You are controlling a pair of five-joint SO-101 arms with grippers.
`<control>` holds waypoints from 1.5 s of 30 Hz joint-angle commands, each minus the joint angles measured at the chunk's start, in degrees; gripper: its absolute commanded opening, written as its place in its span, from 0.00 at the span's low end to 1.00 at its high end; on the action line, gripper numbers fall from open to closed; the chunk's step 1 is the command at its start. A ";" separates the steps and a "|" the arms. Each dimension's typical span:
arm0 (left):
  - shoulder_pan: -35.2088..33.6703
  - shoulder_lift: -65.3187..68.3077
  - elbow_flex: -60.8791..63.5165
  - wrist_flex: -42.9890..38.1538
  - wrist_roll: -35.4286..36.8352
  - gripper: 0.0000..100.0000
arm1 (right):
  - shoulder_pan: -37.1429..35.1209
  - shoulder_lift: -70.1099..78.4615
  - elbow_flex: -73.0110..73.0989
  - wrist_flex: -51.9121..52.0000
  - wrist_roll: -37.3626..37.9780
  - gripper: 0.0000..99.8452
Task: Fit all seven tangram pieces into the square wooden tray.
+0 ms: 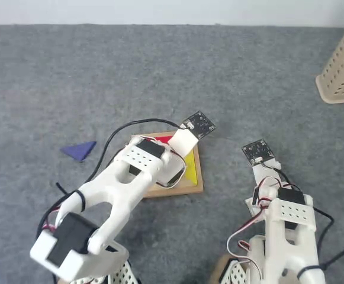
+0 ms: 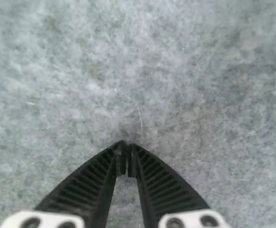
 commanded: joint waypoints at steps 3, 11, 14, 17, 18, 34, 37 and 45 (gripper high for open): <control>0.26 -3.52 0.04 -1.23 -0.88 0.07 | 0.75 -1.27 0.35 -1.36 0.97 0.03; 0.70 -4.04 -3.21 4.22 -0.44 0.07 | 0.66 -1.27 0.35 -1.36 0.97 0.03; 2.20 -4.04 -4.88 6.77 -0.35 0.07 | 0.66 -1.27 0.35 -1.45 0.97 0.03; 3.08 -4.04 -5.49 7.21 1.14 0.07 | 0.66 -1.27 0.35 -1.45 0.97 0.03; 3.16 -4.04 -5.49 7.21 1.23 0.07 | 0.66 -1.27 0.35 -1.45 0.97 0.03; 1.32 -3.69 -5.85 4.75 1.14 0.07 | 0.66 -1.27 0.35 -1.45 0.97 0.03; 0.00 -3.60 -5.67 3.69 1.14 0.04 | 0.66 -1.27 0.35 -1.45 0.97 0.03; -0.09 -3.96 -5.85 3.87 -2.46 0.01 | 0.66 -1.27 0.35 -1.45 0.97 0.03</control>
